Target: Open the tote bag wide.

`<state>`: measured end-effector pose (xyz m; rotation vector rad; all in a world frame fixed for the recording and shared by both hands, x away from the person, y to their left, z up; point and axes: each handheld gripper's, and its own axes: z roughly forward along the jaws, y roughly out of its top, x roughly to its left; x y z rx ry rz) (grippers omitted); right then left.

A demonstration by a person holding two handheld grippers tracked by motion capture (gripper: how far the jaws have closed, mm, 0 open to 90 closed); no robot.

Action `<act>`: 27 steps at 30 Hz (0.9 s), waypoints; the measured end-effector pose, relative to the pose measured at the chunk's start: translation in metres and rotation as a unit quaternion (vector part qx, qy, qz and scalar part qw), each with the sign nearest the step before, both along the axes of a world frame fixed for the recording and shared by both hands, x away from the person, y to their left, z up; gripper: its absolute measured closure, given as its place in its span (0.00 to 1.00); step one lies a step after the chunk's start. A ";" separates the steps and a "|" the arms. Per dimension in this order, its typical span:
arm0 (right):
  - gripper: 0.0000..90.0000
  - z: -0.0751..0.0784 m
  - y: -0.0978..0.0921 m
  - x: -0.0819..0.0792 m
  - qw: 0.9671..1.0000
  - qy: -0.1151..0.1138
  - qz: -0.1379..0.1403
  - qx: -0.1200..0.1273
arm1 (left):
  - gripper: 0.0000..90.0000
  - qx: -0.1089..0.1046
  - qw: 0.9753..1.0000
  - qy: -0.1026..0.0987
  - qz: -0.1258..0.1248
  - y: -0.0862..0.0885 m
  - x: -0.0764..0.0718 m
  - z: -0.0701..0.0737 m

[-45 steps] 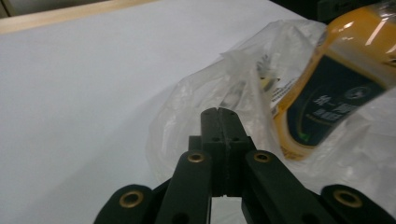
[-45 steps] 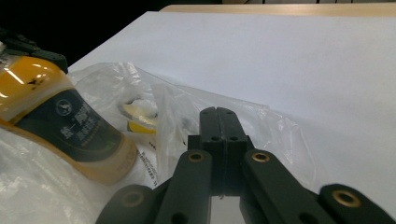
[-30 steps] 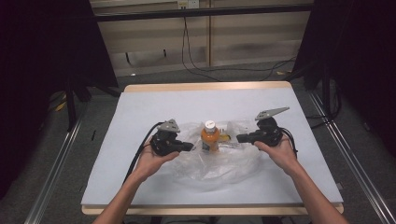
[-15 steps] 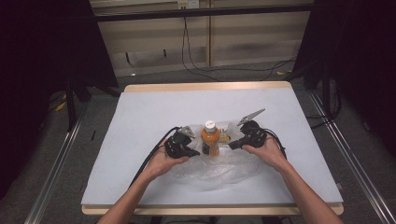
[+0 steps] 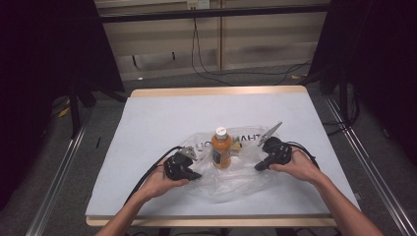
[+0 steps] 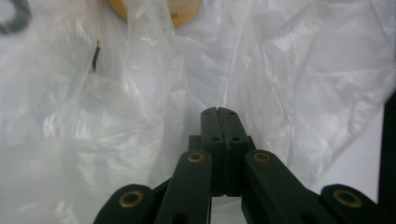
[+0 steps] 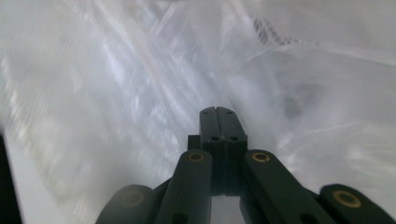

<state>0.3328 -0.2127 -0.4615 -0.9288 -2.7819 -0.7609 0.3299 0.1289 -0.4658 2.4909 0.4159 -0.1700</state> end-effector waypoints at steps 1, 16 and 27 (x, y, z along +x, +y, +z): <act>1.00 0.000 -0.003 -0.002 1.000 0.001 -0.001 0.001 | 1.00 -0.008 1.000 0.003 -0.001 0.002 -0.002 -0.001; 1.00 -0.002 -0.009 -0.007 0.999 -0.015 -0.012 0.031 | 1.00 -0.041 0.999 0.011 0.020 0.011 0.001 0.001; 1.00 0.035 -0.002 -0.018 0.995 -0.057 0.004 0.082 | 1.00 -0.061 0.998 -0.022 0.011 0.014 -0.001 0.035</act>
